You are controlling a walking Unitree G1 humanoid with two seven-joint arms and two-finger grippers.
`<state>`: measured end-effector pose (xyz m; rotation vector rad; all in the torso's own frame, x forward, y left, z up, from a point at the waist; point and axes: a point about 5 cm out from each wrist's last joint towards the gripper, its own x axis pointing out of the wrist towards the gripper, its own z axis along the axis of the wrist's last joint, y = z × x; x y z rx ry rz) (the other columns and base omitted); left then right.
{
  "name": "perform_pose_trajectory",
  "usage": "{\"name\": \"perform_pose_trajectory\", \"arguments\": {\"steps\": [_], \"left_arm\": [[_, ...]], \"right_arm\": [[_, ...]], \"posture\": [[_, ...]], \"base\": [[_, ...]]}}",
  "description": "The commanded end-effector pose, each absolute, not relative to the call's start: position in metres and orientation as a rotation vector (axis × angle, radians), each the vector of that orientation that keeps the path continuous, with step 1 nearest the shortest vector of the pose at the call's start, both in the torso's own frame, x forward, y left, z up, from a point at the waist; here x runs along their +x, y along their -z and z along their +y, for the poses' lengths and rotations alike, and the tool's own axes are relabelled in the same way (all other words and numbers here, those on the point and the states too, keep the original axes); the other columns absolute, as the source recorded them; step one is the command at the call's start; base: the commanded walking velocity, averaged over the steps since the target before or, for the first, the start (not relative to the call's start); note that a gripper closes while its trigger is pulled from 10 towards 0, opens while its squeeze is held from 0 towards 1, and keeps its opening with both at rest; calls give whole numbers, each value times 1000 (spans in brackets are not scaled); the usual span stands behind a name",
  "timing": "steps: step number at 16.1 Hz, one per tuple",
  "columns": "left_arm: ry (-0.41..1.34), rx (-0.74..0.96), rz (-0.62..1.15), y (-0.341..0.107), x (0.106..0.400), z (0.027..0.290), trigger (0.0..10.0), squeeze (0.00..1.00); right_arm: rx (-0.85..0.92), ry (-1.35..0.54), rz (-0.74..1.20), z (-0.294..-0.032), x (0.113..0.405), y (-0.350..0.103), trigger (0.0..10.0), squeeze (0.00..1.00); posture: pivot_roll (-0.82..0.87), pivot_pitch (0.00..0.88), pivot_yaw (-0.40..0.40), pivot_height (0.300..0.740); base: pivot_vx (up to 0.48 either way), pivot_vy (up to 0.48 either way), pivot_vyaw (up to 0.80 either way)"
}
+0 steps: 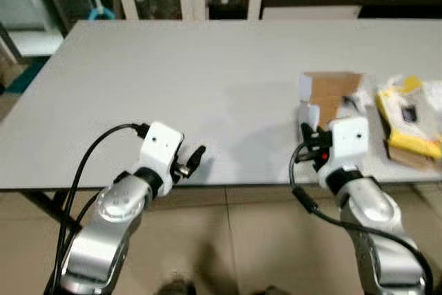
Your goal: Picking trash to rubbish bin
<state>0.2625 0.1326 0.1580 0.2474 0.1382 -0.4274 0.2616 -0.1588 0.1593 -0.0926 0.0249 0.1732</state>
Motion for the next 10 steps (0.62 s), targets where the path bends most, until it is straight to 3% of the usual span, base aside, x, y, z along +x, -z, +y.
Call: {"name": "perform_pose_trajectory", "arguments": {"steps": [1,6,8,10], "left_arm": [[440,254,148,-157,261,132,10000,0],[446,252,147,-157,262,131,10000,0],[438,261,129,-158,264,131,10000,0],[420,272,116,-158,265,131,10000,0]], "right_arm": [[-88,-169,21,-159,260,-161,10000,0],[-91,-162,12,-160,260,-162,10000,0],[-115,-141,-1,-162,260,-162,10000,0],[-163,-127,-37,-163,260,-165,10000,0]], "posture": [[-68,82,2,740],[-71,78,4,740],[-70,74,3,740],[-69,72,-1,740]], "base": [[-244,0,0],[-241,0,0],[0,0,0],[0,0,-800]]}}
